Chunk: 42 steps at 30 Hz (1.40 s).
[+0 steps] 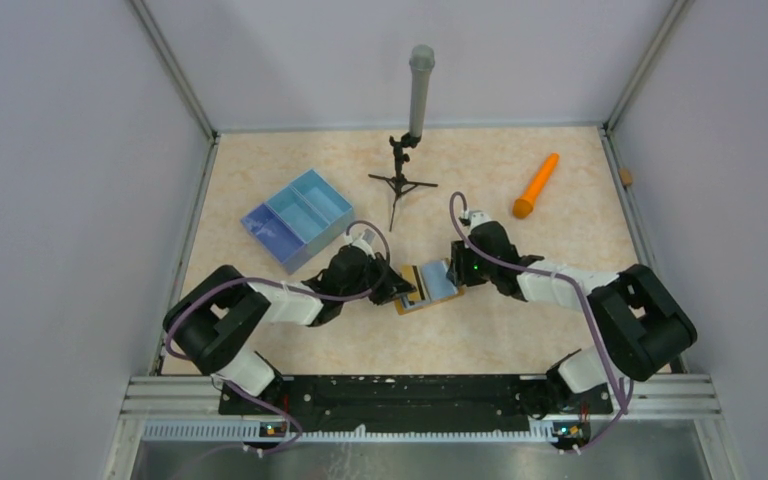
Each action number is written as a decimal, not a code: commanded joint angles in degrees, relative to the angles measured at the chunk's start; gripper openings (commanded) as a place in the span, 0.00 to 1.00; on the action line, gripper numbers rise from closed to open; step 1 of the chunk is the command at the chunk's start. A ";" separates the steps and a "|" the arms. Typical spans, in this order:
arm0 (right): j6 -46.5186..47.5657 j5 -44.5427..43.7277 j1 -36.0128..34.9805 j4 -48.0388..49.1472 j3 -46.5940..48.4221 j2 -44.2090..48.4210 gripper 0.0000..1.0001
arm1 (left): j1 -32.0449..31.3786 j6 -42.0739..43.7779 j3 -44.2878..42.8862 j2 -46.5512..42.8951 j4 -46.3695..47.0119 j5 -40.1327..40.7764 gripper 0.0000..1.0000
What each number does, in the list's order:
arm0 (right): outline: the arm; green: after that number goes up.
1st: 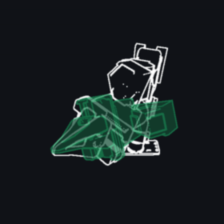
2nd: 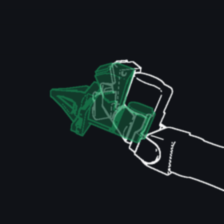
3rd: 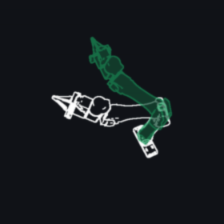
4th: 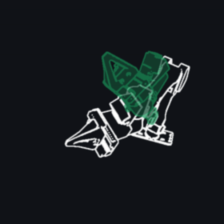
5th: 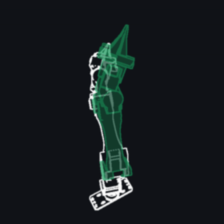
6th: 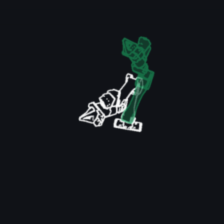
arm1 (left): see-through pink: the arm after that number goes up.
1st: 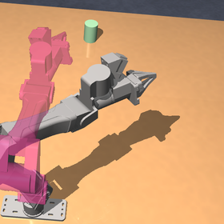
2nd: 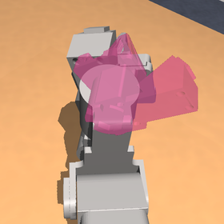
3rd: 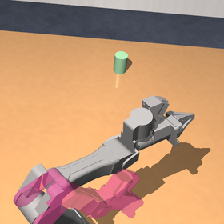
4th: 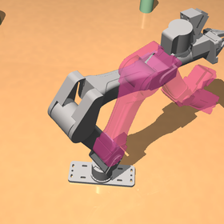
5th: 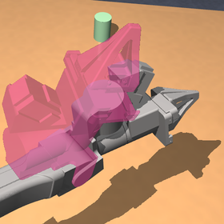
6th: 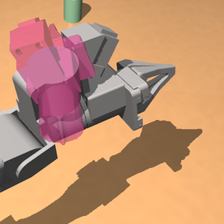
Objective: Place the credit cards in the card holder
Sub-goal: Insert the credit card into the card holder.
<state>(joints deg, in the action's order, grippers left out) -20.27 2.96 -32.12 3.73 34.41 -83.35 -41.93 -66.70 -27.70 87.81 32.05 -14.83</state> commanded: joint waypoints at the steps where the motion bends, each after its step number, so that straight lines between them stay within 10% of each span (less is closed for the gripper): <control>1: -1.12 -2.67 -0.58 -2.53 1.61 -2.08 0.38 | -0.67 -1.15 0.79 2.39 4.40 0.86 0.00; 42: -2.99 -5.93 -0.58 -5.44 2.50 -4.28 0.25 | -0.96 -7.03 7.80 11.97 29.51 -2.72 0.00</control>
<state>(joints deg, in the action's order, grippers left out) -23.33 -0.69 -32.23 2.52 36.56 -85.76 -42.70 -73.36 -20.01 98.41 56.64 -17.06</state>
